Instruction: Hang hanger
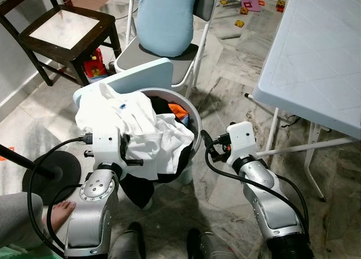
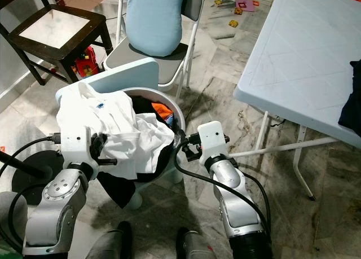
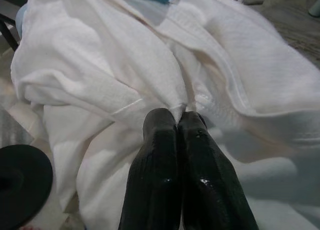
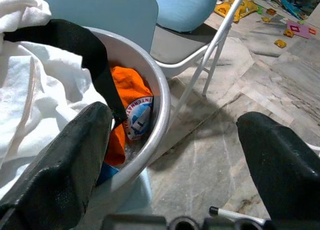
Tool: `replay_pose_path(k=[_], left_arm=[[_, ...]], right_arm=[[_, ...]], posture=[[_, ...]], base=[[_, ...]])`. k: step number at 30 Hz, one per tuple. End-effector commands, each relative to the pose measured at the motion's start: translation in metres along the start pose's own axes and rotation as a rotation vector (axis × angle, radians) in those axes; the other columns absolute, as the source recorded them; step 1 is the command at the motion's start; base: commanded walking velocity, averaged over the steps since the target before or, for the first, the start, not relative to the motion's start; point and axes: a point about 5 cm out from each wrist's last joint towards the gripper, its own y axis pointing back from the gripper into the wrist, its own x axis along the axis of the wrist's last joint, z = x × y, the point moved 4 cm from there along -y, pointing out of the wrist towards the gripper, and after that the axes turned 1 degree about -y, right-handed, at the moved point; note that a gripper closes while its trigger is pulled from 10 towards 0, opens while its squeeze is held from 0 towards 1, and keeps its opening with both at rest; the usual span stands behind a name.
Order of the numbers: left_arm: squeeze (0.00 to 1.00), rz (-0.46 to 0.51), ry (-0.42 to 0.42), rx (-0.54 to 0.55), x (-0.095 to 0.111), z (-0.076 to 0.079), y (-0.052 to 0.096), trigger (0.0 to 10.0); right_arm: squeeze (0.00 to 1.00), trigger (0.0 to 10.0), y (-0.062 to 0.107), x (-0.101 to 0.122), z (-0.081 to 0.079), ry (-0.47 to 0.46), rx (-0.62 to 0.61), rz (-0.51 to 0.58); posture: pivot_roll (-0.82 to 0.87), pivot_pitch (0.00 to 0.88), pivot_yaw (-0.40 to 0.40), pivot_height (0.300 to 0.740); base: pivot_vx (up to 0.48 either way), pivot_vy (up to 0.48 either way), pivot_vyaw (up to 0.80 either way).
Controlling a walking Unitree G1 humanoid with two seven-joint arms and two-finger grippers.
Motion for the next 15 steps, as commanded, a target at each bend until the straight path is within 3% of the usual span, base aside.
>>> replay_pose_path(k=[1, 7, 9, 11, 13, 15], left_arm=[[0.00, -0.007, 0.000, 0.018, -0.002, -0.004, 0.000, 0.0], [0.00, -0.002, -0.011, 0.032, -0.002, -0.009, -0.001, 0.0], [0.00, 0.027, -0.047, 0.064, 0.005, -0.018, -0.003, 0.0], [0.00, 0.062, -0.092, 0.104, 0.014, -0.030, -0.006, 0.0], [0.00, 0.092, -0.127, 0.080, 0.022, -0.032, -0.010, 0.0], [0.00, 0.159, -0.267, 0.039, 0.036, -0.028, -0.014, 0.0]], right_arm=[[0.00, 10.0, 0.001, -0.003, 0.001, 0.002, -0.005, -0.007], [0.00, 10.0, 0.001, -0.003, 0.001, 0.003, -0.005, -0.007], [0.00, 10.0, 0.001, -0.003, 0.001, 0.004, -0.004, -0.008], [0.00, 10.0, 0.001, -0.003, 0.001, 0.003, -0.004, -0.007], [0.00, 10.0, 0.001, -0.003, 0.002, 0.003, -0.004, -0.008], [0.00, 10.0, 0.001, -0.004, 0.002, 0.002, -0.006, -0.007]], posture=[[0.06, 0.253, -0.086, 0.740], [0.06, 0.251, -0.087, 0.740], [0.06, 0.251, -0.087, 0.740], [0.06, 0.250, -0.088, 0.740], [0.06, 0.247, -0.084, 0.740], [0.05, 0.235, -0.075, 0.740]], base=[[0.000, 0.000, 0.00], [0.000, 0.000, 0.00], [0.000, 0.000, 0.00], [0.000, 0.000, 0.00], [0.000, 0.000, 0.00], [0.000, 0.000, 0.00]])
